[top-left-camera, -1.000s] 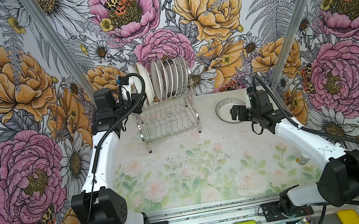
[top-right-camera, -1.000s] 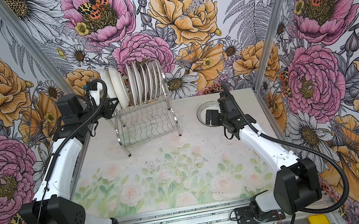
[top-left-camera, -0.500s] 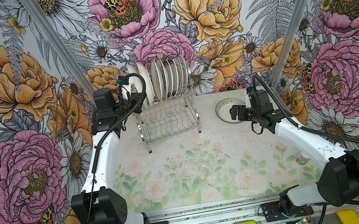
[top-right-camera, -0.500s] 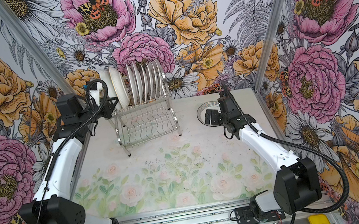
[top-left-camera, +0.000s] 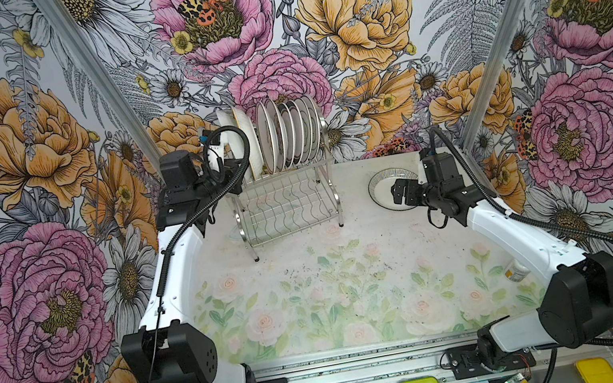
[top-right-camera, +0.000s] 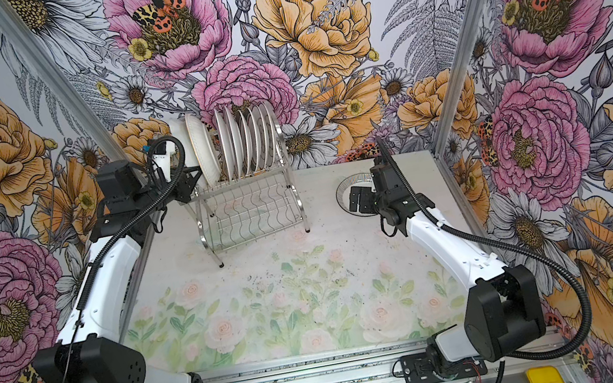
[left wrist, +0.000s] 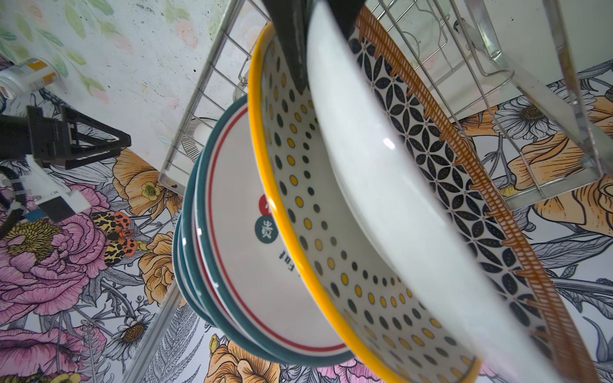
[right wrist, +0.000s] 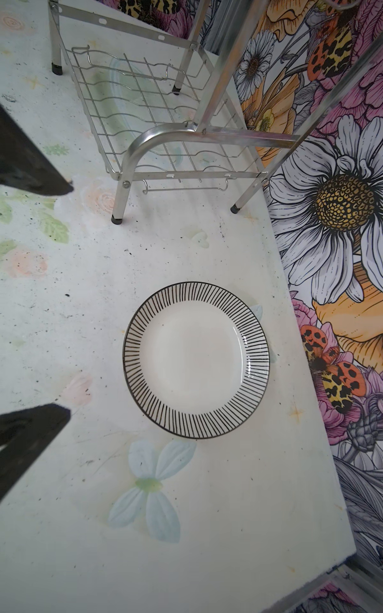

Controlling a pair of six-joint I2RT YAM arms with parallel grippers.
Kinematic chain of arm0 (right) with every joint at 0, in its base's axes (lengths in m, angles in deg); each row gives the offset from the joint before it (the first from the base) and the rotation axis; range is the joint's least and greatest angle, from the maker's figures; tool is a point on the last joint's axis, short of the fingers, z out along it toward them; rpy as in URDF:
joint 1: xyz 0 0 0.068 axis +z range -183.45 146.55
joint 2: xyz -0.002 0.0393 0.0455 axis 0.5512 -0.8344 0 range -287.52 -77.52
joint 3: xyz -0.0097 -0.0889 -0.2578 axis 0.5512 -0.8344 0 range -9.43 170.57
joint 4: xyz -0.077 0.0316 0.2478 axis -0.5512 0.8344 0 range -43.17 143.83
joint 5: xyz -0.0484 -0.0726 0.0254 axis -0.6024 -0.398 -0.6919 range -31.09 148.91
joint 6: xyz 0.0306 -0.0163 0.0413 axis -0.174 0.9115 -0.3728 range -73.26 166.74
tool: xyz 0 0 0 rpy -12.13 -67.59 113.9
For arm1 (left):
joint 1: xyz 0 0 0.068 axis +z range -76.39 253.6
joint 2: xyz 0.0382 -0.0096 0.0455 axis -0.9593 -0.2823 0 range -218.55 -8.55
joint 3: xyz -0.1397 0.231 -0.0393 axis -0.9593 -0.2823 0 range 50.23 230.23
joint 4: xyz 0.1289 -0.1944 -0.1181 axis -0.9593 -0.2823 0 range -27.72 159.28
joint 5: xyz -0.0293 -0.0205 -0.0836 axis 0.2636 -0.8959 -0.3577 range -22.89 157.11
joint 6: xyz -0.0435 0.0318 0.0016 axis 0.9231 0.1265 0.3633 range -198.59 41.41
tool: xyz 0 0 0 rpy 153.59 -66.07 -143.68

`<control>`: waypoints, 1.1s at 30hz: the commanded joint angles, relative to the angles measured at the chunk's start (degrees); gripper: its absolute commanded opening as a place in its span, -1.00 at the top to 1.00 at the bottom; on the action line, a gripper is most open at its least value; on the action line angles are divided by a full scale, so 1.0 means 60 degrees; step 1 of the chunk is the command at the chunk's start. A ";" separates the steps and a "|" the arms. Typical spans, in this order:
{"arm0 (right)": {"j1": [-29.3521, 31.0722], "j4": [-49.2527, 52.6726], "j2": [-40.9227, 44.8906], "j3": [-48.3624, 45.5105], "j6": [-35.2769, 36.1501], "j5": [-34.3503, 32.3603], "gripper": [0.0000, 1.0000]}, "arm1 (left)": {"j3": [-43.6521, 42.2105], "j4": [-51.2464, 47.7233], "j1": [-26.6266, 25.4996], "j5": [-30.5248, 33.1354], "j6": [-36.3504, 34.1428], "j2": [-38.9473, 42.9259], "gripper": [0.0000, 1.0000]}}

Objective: Unload the plates from the dish rack
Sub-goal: 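Close the left gripper on the orange-rimmed plate rim, then tilt the orange-rimmed plate out of the rack with the left gripper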

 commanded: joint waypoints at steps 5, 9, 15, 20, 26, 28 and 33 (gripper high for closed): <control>0.0046 -0.0190 -0.0203 0.0404 -0.0082 0.0167 -0.99 | 0.0240 -0.0633 0.0095 0.1016 0.0284 0.0178 1.00; 0.0057 -0.0191 -0.0298 0.0462 -0.0091 0.0200 -0.99 | 0.0454 -0.0742 0.0116 0.1035 0.0281 0.0190 1.00; 0.0046 -0.0191 -0.0322 0.0507 -0.0077 0.0244 -0.99 | 0.0665 -0.0789 0.0161 0.0704 0.0072 0.0226 1.00; 0.0039 -0.0191 -0.0324 0.0485 -0.0060 0.0241 -0.99 | 0.0753 -0.0845 0.0350 -0.0061 -0.0229 0.0223 1.00; 0.0034 -0.0191 -0.0241 0.0375 -0.0118 0.0220 -0.99 | 0.0792 -0.0990 0.0654 -0.0726 -0.0616 0.0186 1.00; 0.0037 -0.0191 -0.0222 0.0359 -0.0177 0.0236 -0.99 | 0.0800 -0.0991 0.0735 -0.0911 -0.0733 0.0223 1.00; 0.0051 -0.0188 -0.0148 0.0290 -0.0336 0.0356 -0.99 | 0.0867 -0.1009 0.0917 -0.1240 -0.0940 0.0289 1.00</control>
